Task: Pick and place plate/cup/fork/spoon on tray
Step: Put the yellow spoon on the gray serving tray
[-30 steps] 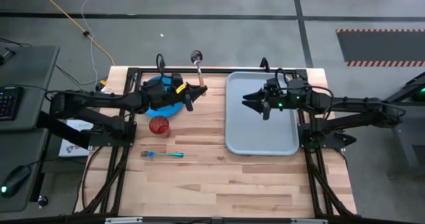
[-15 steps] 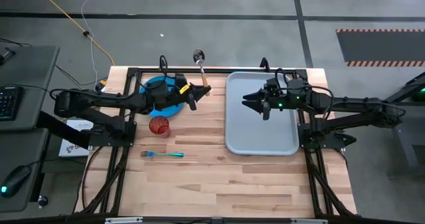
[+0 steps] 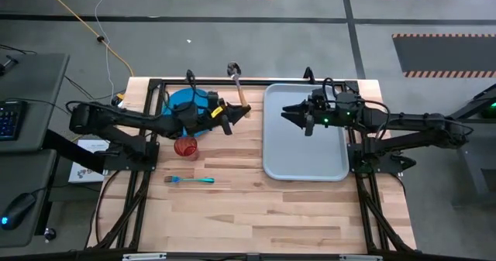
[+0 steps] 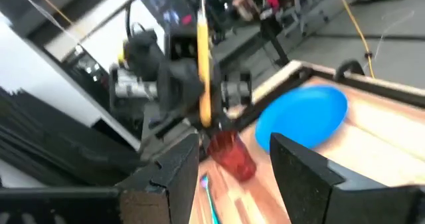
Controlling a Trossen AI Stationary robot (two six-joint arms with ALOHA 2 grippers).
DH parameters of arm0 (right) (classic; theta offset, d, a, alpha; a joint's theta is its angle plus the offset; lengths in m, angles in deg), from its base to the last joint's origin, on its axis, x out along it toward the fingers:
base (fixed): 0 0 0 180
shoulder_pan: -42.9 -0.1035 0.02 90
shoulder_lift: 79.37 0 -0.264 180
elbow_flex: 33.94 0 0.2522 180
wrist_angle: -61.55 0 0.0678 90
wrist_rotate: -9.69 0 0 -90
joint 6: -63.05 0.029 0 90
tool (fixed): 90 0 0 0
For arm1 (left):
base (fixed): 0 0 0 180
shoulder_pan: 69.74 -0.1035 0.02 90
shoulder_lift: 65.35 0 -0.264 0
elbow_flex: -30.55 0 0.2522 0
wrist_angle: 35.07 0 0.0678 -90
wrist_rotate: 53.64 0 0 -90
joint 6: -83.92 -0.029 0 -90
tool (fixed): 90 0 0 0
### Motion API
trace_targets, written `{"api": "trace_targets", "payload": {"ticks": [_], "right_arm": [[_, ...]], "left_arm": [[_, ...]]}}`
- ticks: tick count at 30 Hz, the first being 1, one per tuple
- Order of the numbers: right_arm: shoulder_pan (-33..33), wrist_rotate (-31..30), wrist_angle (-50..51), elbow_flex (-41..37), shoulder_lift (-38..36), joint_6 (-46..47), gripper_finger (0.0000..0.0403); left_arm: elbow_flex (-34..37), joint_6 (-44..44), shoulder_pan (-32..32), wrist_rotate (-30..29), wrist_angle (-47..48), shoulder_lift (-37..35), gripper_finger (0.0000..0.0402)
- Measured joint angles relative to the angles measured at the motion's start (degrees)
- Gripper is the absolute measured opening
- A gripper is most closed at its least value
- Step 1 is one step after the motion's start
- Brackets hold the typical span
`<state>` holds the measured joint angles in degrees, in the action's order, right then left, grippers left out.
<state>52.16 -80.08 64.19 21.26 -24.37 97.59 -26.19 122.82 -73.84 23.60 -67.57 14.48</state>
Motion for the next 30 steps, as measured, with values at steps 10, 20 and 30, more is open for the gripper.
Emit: {"api": "trace_targets", "payload": {"ticks": [10,20,30], "right_arm": [[-2.9,1.1,-17.5,0.0,11.7,1.7,0.0177],[-3.7,0.7,-21.4,0.0,17.7,5.7,0.0177],[-4.5,1.3,-21.8,0.0,17.7,6.0,0.0118]], "left_arm": [[-2.5,7.6,4.6,-1.7,-12.5,13.5,0.0022],[-8.6,7.5,7.5,-1.1,-12.7,19.8,0.0022],[-8.6,5.5,7.5,-4.5,-12.1,20.0,0.0022]]}}
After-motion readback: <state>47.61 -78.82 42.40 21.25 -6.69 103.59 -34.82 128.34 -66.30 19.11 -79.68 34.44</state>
